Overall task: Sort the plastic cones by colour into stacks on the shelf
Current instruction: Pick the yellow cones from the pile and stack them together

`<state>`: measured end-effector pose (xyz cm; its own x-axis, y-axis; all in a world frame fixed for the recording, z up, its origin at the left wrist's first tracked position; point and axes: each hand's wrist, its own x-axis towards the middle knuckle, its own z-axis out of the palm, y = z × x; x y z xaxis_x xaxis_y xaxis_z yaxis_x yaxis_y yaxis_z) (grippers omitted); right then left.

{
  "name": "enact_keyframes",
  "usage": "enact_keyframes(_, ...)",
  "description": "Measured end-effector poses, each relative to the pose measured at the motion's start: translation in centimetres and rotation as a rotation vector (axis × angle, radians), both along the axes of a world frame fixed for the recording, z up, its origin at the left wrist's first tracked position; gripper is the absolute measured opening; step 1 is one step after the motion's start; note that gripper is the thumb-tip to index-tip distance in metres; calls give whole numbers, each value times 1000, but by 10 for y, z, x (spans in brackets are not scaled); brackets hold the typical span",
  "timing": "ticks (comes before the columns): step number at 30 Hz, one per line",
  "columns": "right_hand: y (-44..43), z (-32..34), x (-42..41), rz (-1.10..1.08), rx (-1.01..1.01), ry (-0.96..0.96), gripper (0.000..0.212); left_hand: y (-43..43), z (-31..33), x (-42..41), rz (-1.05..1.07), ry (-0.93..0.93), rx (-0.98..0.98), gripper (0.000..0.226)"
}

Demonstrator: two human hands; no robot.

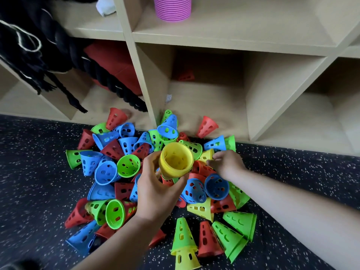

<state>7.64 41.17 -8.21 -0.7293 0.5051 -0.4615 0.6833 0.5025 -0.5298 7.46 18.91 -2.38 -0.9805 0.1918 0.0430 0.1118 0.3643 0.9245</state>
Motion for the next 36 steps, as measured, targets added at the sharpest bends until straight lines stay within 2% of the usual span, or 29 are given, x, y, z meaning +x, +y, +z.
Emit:
enact_keyframes(1,-1,-2,-3,3,17,16,46,-1,0,0,-1,-5,1,69)
enact_keyframes(4,-2,0,-3,-34,29,79,11,-2,0,-1,-5,-13,2,68)
enact_keyframes(5,-2,4,0,-60,18,115,6,-3,-1,-1,-1,-12,0,69)
enact_keyframes(10,-2,46,30,-133,108,400,14,-2,-2,-2,-7,-34,-4,68)
enact_keyframes(14,-13,92,57,-191,102,686,11,0,-4,1,-22,-35,-8,67)
enact_keyframes(17,-25,128,69,-74,134,867,10,1,-5,3,-37,-39,2,67)
enact_keyframes(20,-36,143,72,211,209,935,13,0,-1,7,-26,-14,12,65)
enact_keyframes(23,-47,134,71,488,222,911,19,-3,2,15,-61,17,42,65)
enact_keyframes(26,-56,126,75,531,35,844,29,-13,11,22,-37,39,41,65)
enact_keyframes(29,-59,129,84,404,-13,864,27,-22,12,28,-4,39,35,66)
enact_keyframes(32,-61,130,89,160,-55,826,15,-37,10,32,46,5,52,68)
enact_keyframes(34,-59,120,93,13,-16,679,14,-49,6,34,70,-10,45,69)
enact_keyframes(36,-58,102,101,24,22,367,12,-60,3,36,79,-23,21,71)
